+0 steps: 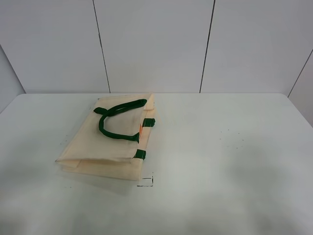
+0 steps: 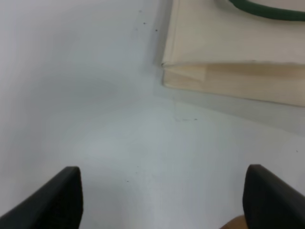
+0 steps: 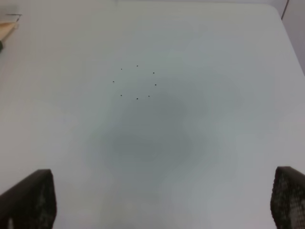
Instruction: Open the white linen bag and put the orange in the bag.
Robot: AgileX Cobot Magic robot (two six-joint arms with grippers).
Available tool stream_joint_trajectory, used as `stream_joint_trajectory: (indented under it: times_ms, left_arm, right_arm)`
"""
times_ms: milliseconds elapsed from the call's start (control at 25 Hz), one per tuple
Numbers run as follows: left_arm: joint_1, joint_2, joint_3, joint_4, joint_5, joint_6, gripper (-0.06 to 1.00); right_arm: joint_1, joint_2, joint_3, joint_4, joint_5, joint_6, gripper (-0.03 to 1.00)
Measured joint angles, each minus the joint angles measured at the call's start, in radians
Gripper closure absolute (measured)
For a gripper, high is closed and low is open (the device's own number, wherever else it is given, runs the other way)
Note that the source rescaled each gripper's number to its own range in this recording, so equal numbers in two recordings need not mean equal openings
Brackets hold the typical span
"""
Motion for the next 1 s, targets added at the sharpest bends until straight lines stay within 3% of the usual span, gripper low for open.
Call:
stream_joint_trajectory:
  times_ms: [640,1000]
  left_arm:
    - [0.004,-0.001,0.0,0.0,0.0,0.0,0.07]
    - [0.004,-0.107,0.002,0.0,0.008,0.0,0.07]
  right_arm:
    - [0.0,0.0,0.0,0.0,0.0,0.0,-0.03]
    - [0.0,0.0,0.0,0.0,0.0,0.0,-0.03]
